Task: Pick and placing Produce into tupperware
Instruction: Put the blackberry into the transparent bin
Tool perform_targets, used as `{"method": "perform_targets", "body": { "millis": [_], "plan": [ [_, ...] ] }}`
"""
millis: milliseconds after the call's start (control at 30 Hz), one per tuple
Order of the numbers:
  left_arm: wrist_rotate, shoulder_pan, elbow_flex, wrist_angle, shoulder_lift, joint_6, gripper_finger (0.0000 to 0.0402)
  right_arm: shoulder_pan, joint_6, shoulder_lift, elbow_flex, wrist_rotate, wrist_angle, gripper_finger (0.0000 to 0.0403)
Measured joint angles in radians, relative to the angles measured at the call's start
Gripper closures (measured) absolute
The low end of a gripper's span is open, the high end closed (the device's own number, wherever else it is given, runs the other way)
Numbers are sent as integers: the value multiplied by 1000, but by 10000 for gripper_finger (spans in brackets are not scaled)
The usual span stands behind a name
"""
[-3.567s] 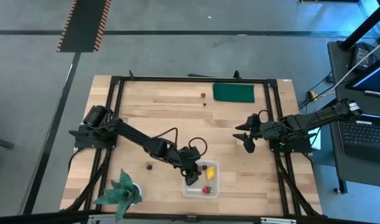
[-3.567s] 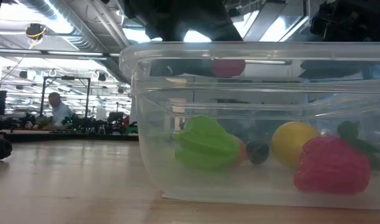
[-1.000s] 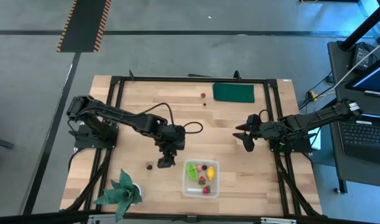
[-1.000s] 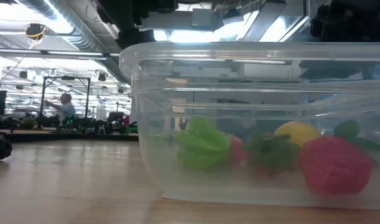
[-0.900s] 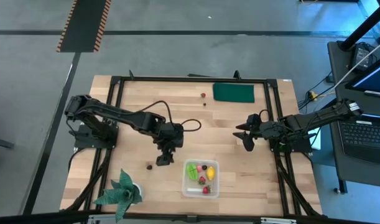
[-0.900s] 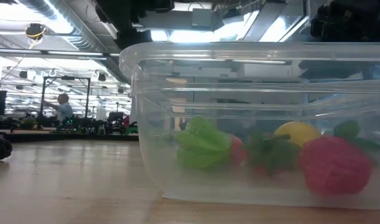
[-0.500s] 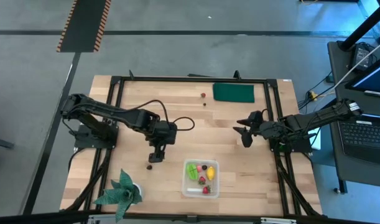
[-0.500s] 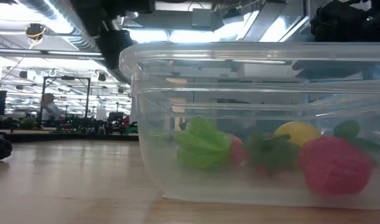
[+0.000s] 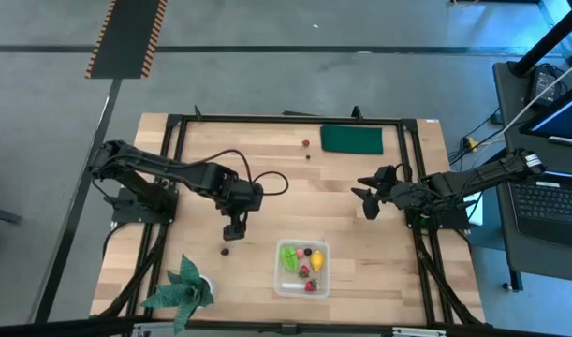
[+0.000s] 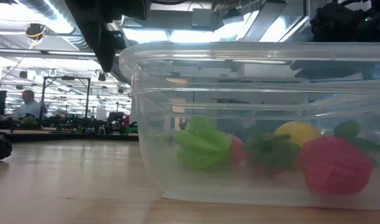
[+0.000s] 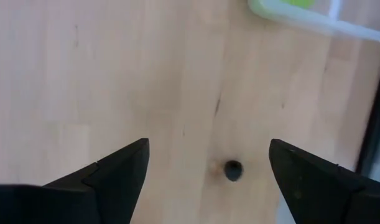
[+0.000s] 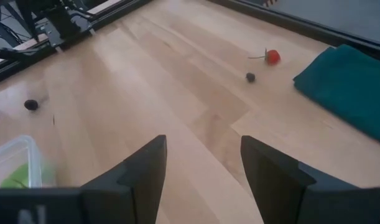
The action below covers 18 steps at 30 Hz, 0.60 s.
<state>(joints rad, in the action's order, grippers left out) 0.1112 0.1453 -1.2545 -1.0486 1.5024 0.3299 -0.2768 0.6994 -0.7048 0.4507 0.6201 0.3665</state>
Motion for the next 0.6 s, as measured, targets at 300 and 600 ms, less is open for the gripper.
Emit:
{"method": "perform_targets", "body": {
  "millis": [300,600],
  "plan": [
    [-30,97,75,-11,0,187,83,0,0,0,0,0,-5,195],
    [-31,233,235,159,0,442,83,0,-29,0,0,0,-4,195]
  ]
}}
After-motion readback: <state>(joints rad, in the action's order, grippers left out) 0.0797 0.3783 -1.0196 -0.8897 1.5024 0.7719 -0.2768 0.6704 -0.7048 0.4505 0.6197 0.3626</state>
